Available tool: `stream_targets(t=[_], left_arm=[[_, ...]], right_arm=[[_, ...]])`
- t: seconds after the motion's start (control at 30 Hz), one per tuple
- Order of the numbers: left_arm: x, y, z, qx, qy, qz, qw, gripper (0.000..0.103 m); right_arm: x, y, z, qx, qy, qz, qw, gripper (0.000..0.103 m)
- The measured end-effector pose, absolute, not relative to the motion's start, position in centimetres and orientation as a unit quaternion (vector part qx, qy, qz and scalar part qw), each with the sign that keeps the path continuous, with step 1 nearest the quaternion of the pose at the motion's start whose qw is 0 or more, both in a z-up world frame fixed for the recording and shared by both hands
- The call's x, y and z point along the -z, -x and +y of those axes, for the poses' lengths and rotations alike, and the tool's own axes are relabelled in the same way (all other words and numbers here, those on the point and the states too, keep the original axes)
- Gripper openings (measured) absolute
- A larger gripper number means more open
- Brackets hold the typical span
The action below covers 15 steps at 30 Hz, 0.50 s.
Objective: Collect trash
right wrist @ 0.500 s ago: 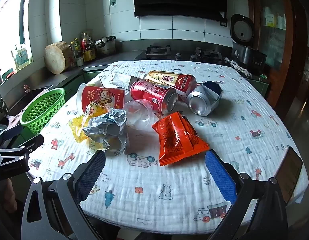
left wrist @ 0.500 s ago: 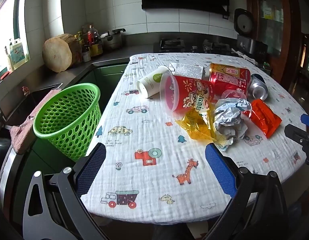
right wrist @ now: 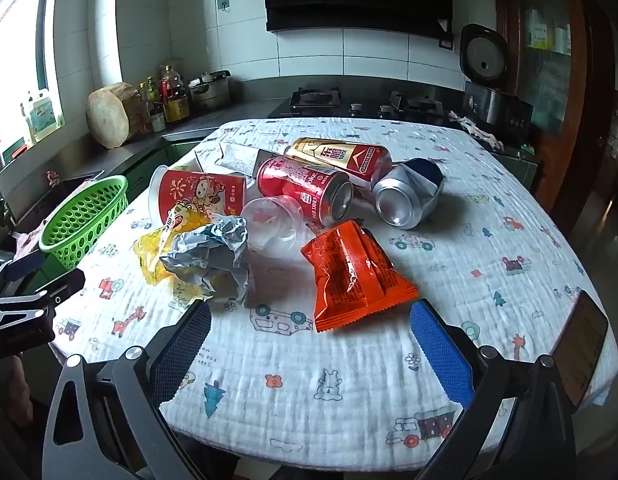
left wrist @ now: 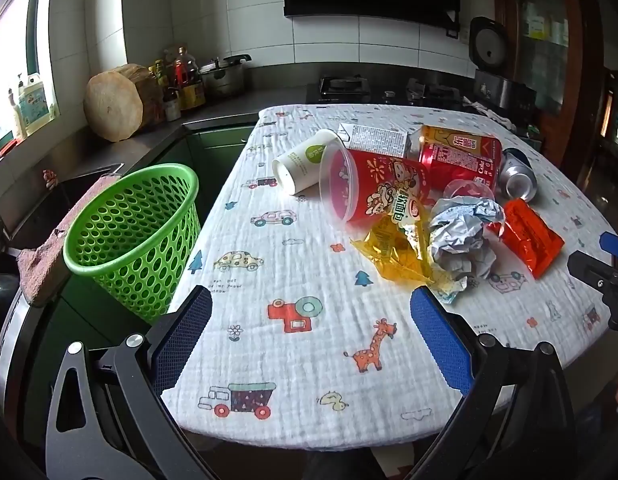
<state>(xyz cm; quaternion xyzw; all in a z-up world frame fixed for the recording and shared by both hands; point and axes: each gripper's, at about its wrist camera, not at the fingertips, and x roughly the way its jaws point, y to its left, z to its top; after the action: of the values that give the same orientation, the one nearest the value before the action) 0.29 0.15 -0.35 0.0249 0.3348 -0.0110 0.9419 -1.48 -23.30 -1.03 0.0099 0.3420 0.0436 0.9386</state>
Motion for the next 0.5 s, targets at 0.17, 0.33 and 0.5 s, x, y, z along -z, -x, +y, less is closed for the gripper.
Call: stream_targets(t=[0.17, 0.33, 0.5], left_arm=[[0.7, -1.1, -0.4, 0.013, -0.031, 0.339, 0.940, 0.098], [0.7, -1.6, -0.6, 0.020, -0.030, 0.338, 0.941, 0.098], [0.4, -1.8, -1.0, 0.027, -0.035, 0.335, 0.941, 0.098]], right_arm=[[1.2, 1.0, -23.6, -0.042, -0.014, 0.347, 0.937, 0.097], [1.2, 0.7, -23.8, -0.041, -0.015, 0.346, 0.937, 0.097], [1.4, 0.0, -24.4, -0.042, -0.019, 0.351, 0.935, 0.097]])
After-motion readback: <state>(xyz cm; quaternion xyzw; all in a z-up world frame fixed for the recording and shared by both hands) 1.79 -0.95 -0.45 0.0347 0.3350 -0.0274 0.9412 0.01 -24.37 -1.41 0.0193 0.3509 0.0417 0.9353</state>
